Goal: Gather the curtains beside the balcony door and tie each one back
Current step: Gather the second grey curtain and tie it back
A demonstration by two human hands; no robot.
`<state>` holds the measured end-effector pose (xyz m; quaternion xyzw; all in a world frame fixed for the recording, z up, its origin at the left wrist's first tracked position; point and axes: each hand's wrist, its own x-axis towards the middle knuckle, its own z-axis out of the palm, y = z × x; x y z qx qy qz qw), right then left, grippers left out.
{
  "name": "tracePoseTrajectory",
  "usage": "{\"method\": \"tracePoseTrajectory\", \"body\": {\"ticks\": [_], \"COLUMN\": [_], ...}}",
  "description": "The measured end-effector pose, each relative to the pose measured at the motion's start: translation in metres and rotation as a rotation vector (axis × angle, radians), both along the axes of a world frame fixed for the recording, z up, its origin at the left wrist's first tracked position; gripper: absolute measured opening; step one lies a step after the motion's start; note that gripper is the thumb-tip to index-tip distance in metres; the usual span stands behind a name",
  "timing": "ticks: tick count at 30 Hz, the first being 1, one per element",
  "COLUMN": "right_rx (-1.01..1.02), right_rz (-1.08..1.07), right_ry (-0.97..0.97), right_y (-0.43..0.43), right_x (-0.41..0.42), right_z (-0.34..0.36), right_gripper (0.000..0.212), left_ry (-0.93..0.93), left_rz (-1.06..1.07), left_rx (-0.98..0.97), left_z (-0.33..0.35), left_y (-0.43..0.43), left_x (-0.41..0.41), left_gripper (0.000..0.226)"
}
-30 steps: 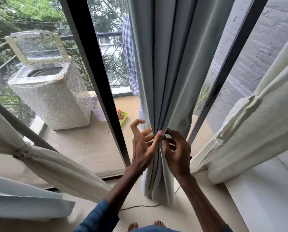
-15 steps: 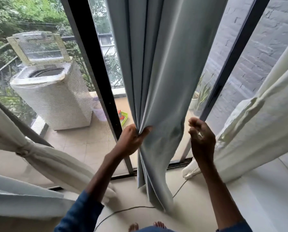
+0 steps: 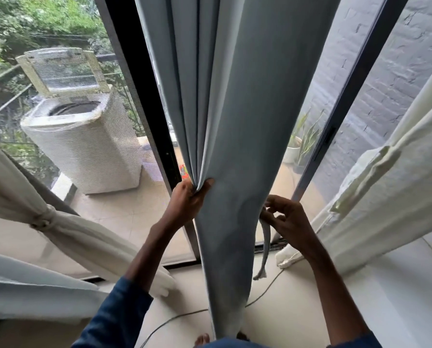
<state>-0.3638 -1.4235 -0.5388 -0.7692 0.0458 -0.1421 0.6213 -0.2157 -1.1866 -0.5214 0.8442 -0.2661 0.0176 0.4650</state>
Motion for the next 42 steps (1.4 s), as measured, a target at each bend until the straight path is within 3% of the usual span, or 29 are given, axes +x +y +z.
{"method": "tracePoseTrajectory", "body": {"ticks": [5,8,12,17,22,27,32,35,38,40,42], "right_rx": [-0.084,0.010,-0.166,-0.121,-0.153,-0.196,-0.212,-0.225,-0.340,-0.472,-0.470], "right_rz": [-0.010,-0.066,-0.141,-0.024,-0.036,-0.056,-0.104,-0.170,-0.382,-0.525,-0.561], "right_ry": [-0.036,-0.025,-0.054,-0.015,-0.036,-0.030,-0.003,0.025,0.033,0.043,0.073], "right_y": [-0.003,-0.010,-0.021,-0.028,-0.034,-0.038,-0.041,-0.040,-0.042,-0.040,-0.030], "right_x": [-0.003,-0.009,-0.016,-0.019,-0.021,-0.022,-0.022,-0.021,-0.011,0.003,0.022], "right_z": [0.001,0.002,0.004,0.013,0.017,0.017,0.012,0.009,0.002,0.002,0.010], "right_gripper": [0.007,0.012,0.013,0.016,0.012,0.033,0.012,0.014,0.015,0.010,0.009], "left_ry": [0.009,0.000,-0.025,-0.019,-0.028,-0.004,0.010,0.029,0.054,0.101,0.132], "left_rz": [-0.027,-0.026,-0.038,-0.030,-0.028,-0.030,-0.081,-0.134,-0.236,-0.272,-0.298], "left_rx": [0.027,0.047,0.082,0.091,0.063,0.082,0.038,0.021,0.012,0.055,0.103], "left_z": [-0.004,-0.004,-0.004,-0.007,-0.005,-0.007,-0.007,-0.002,0.001,0.000,-0.002], "left_y": [-0.002,-0.003,-0.005,-0.006,-0.003,-0.004,-0.005,-0.005,-0.006,-0.008,-0.012], "left_x": [0.005,0.006,0.001,0.003,0.003,0.002,-0.002,-0.006,-0.013,-0.018,-0.023], "left_gripper": [0.071,0.075,0.073,0.073,0.071,0.077,0.068,0.062,0.060,0.067,0.071]}}
